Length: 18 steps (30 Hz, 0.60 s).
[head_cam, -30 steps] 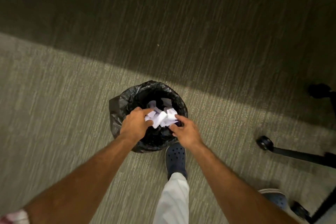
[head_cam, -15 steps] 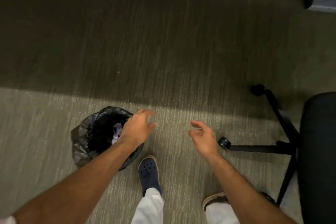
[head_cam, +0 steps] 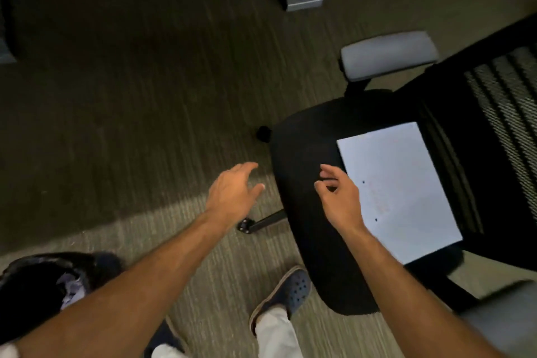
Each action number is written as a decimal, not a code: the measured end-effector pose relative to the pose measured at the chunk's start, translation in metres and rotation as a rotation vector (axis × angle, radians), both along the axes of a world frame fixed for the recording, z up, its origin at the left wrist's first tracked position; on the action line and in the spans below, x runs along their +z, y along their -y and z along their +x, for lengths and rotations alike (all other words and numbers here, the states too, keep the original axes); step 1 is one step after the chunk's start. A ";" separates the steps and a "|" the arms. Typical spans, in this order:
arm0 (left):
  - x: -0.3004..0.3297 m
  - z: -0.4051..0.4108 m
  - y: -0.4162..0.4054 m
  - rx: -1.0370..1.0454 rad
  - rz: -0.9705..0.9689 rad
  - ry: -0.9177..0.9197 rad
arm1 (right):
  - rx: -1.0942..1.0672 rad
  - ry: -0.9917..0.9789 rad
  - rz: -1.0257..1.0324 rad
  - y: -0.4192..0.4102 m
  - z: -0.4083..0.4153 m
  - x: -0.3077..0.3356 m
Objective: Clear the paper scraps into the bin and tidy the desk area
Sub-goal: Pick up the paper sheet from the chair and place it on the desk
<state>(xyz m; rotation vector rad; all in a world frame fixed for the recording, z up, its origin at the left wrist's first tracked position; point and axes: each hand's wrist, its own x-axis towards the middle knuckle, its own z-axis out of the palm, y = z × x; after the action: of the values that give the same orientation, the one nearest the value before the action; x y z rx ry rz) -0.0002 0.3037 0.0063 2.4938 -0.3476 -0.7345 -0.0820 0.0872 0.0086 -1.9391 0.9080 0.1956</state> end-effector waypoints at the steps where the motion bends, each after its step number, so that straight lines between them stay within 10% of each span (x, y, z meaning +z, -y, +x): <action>1: 0.002 -0.003 0.027 -0.028 -0.009 0.004 | -0.036 -0.008 -0.037 0.027 -0.008 0.002; 18: -0.036 -0.060 0.265 0.160 -0.087 -0.186 | -0.083 -0.452 -0.213 0.277 -0.107 -0.051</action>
<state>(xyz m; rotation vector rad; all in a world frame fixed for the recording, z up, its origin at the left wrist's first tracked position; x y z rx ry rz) -0.0601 0.0386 -0.0294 2.3176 -0.1089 -0.8574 -0.1888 -0.1894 -0.0422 -2.0871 1.3479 0.5220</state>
